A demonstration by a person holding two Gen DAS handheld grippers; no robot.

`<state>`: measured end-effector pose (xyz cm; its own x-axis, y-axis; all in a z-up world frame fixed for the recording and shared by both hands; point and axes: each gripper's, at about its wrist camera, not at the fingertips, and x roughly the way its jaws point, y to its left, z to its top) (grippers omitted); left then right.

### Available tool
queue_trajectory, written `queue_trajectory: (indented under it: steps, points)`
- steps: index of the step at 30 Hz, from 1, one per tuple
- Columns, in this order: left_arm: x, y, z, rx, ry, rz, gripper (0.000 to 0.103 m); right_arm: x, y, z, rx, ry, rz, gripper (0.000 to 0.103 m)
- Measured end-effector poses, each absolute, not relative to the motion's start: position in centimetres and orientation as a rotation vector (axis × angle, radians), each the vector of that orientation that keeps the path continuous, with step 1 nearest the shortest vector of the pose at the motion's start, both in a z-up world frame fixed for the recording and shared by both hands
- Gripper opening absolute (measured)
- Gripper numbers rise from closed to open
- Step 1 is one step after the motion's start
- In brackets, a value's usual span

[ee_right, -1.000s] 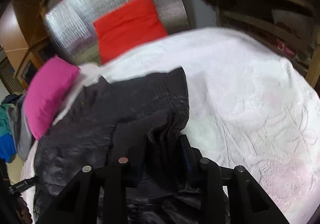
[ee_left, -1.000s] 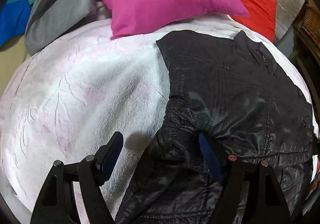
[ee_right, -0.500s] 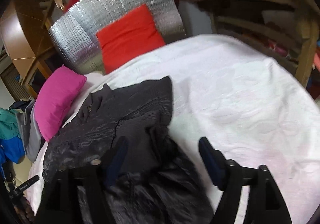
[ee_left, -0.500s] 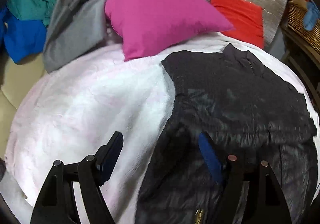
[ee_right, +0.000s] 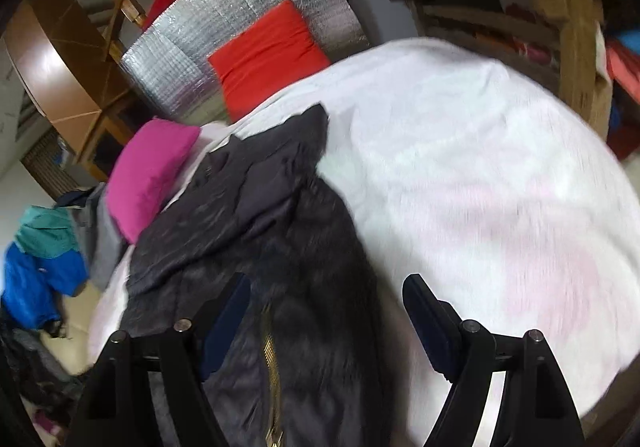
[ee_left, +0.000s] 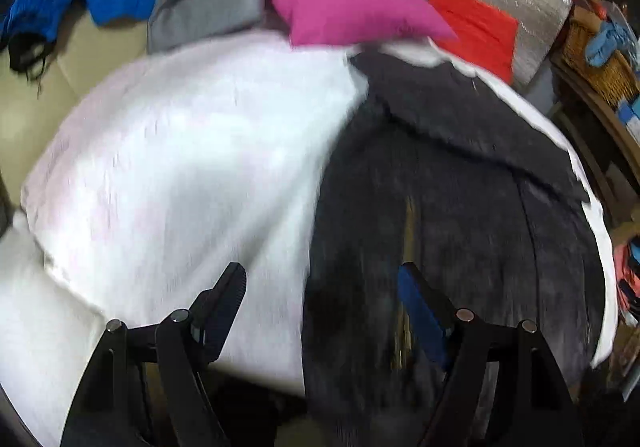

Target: Fold large clothes

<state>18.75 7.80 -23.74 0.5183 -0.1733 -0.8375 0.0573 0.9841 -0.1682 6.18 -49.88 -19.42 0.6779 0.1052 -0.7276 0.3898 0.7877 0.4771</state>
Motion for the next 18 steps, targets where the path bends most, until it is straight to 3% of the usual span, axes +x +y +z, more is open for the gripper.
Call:
queue_trajectory:
  steps: [9,18]
  points:
    - [13.1,7.7,-26.3,-0.175,1.22,-0.18,0.079,-0.1,-45.3,-21.3,0.58,1.036,-0.069,0.082]
    - [13.1,6.0,-30.1,-0.121,1.387,-0.161,0.081,-0.8,-43.2,-26.2,0.542,1.207,-0.094,0.082]
